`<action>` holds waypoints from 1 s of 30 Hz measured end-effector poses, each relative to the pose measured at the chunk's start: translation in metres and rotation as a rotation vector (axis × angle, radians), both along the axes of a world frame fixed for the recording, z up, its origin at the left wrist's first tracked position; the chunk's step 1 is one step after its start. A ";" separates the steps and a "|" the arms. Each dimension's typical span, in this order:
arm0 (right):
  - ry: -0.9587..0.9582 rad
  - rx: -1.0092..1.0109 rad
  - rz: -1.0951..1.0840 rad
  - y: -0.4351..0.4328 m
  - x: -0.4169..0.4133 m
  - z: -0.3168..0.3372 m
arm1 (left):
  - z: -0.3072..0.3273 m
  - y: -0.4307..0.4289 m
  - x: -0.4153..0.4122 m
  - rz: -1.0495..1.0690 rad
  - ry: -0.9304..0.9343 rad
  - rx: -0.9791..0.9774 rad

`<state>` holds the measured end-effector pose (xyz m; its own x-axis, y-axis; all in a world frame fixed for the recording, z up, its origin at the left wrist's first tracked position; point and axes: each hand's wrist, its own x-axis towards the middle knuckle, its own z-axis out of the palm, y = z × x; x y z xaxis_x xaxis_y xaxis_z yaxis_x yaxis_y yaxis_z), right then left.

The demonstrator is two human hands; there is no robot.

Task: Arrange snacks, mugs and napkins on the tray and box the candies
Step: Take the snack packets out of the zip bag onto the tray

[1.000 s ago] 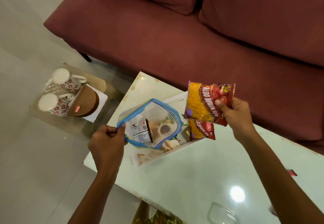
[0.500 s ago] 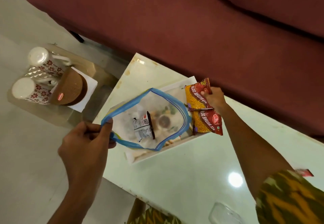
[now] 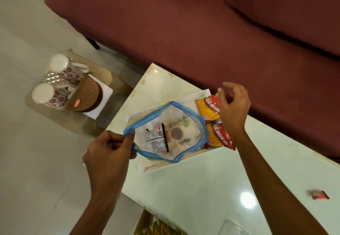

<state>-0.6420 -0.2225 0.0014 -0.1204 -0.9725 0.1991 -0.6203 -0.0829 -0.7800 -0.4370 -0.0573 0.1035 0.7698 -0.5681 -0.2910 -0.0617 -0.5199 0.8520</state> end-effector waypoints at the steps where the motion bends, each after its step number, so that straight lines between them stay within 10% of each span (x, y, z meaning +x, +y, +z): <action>1: -0.021 -0.148 0.082 0.018 0.011 0.024 | 0.003 0.000 -0.002 -0.010 0.003 0.009; 5: 0.166 -0.347 0.739 0.073 0.044 0.073 | 0.017 -0.001 -0.012 -0.068 0.008 0.028; 8: 0.521 0.184 1.176 0.077 0.060 0.066 | 0.031 -0.002 -0.018 -0.147 -0.037 0.034; 13: 1.226 0.006 1.513 0.074 0.063 0.016 | 0.048 0.001 -0.024 -0.262 -0.075 0.008; 21: 1.552 -0.104 1.768 0.070 0.056 -0.008 | 0.060 0.005 -0.016 -0.296 -0.053 -0.042; 27: 1.039 0.040 1.381 0.077 0.061 0.038 | 0.052 0.007 -0.007 -0.311 -0.187 -0.002; 30: 0.453 0.244 1.101 0.084 0.061 0.072 | 0.046 0.005 0.002 -0.268 -0.227 0.002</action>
